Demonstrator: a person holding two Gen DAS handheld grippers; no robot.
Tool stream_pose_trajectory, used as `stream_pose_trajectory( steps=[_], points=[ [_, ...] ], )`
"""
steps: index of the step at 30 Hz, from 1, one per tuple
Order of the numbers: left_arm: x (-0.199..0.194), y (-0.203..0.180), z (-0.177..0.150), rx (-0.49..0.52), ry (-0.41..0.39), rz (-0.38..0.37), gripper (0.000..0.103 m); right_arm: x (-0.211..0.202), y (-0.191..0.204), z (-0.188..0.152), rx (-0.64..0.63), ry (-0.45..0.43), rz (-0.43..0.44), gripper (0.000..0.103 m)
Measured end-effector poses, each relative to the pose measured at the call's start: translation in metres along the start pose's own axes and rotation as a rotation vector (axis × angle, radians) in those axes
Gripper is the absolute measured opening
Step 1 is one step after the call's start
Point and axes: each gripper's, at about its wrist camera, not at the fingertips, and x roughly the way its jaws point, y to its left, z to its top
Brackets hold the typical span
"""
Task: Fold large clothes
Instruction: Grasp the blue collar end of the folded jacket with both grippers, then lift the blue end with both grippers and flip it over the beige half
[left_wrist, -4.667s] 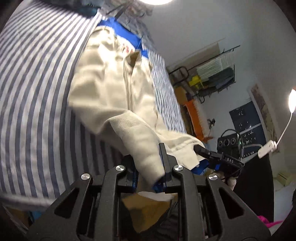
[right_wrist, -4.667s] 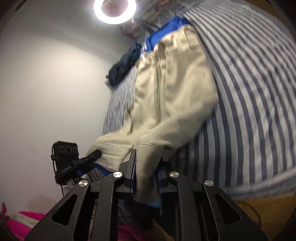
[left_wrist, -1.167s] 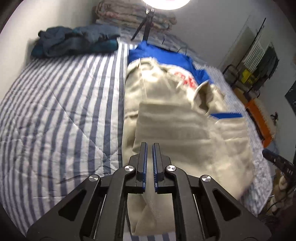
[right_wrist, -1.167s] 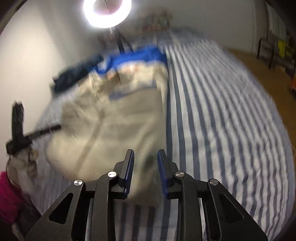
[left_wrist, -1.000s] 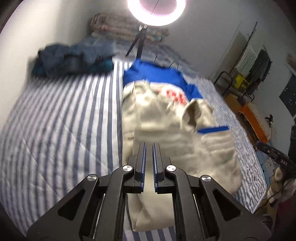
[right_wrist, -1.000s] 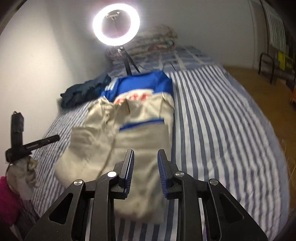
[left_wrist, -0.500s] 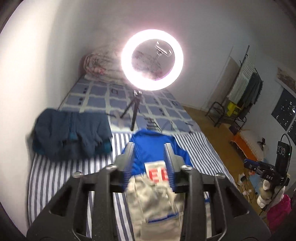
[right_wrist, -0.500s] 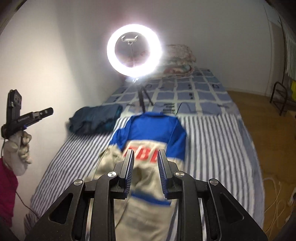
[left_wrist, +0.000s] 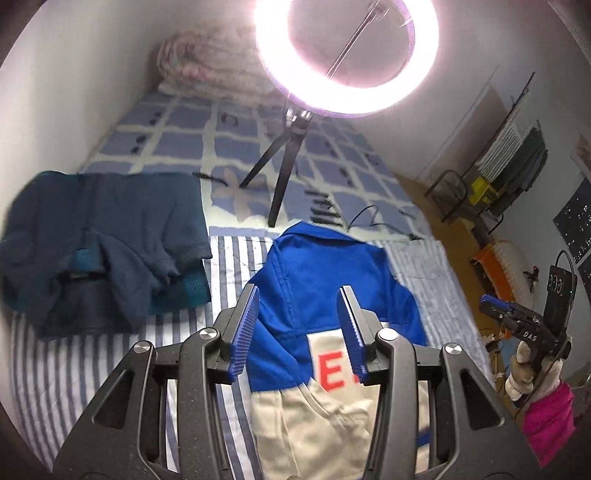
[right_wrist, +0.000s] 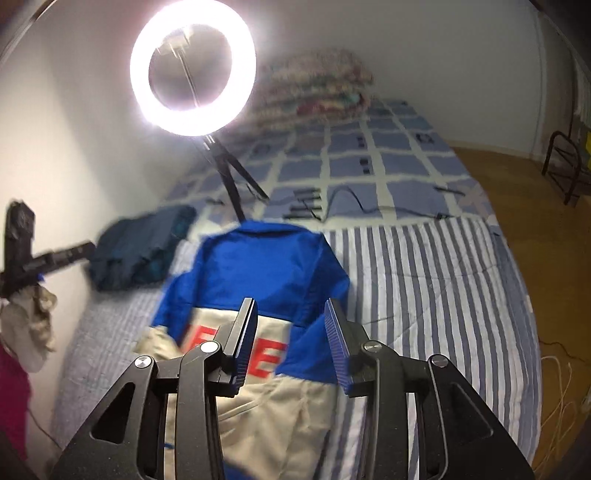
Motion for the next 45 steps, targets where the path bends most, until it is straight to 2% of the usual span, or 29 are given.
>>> stream_pose_trajectory(
  steps=[5, 11, 20, 24, 29, 30, 31, 32, 34, 35, 36, 40, 45],
  points=[
    [0.058, 0.008, 0.003, 0.025, 0.054, 0.055, 0.044, 0.069, -0.016, 0.006, -0.090, 0.084, -0.098, 0.036],
    [0.121, 0.016, 0.000, 0.084, 0.122, 0.136, 0.044, 0.117, -0.032, 0.010, -0.066, 0.090, -0.104, 0.036],
    [0.177, 0.023, 0.002, 0.117, 0.170, 0.172, 0.044, 0.172, -0.032, 0.016, -0.095, 0.136, -0.148, 0.036],
    [0.199, 0.021, 0.000, 0.144, 0.195, 0.180, 0.044, 0.189, -0.035, 0.016, -0.063, 0.135, -0.135, 0.036],
    [0.208, 0.020, -0.004, 0.158, 0.177, 0.166, 0.044, 0.199, -0.035, 0.015, -0.063, 0.121, -0.108, 0.036],
    [0.208, 0.021, -0.004, 0.158, 0.172, 0.157, 0.042, 0.200, -0.035, 0.015, -0.063, 0.122, -0.101, 0.036],
    [0.209, 0.021, -0.005, 0.160, 0.168, 0.139, 0.035, 0.201, -0.036, 0.016, -0.057, 0.124, -0.093, 0.035],
    [0.209, 0.021, -0.006, 0.159, 0.162, 0.126, 0.032, 0.201, -0.036, 0.016, -0.054, 0.123, -0.084, 0.028],
    [0.208, 0.020, -0.007, 0.156, 0.142, 0.142, 0.008, 0.202, -0.033, 0.015, -0.065, 0.117, -0.073, 0.014],
    [0.206, 0.019, -0.008, 0.146, 0.131, 0.148, 0.004, 0.202, -0.031, 0.014, -0.075, 0.115, -0.081, 0.006],
    [0.203, 0.018, -0.009, 0.127, 0.114, 0.141, 0.001, 0.202, -0.029, 0.013, -0.077, 0.113, -0.088, 0.005],
    [0.187, 0.002, -0.012, 0.154, 0.043, 0.151, 0.000, 0.197, -0.016, 0.013, -0.095, 0.078, -0.177, 0.003],
    [0.151, -0.015, -0.008, 0.152, -0.024, 0.100, 0.000, 0.163, -0.016, 0.021, -0.037, -0.010, -0.139, 0.003]
  ],
)
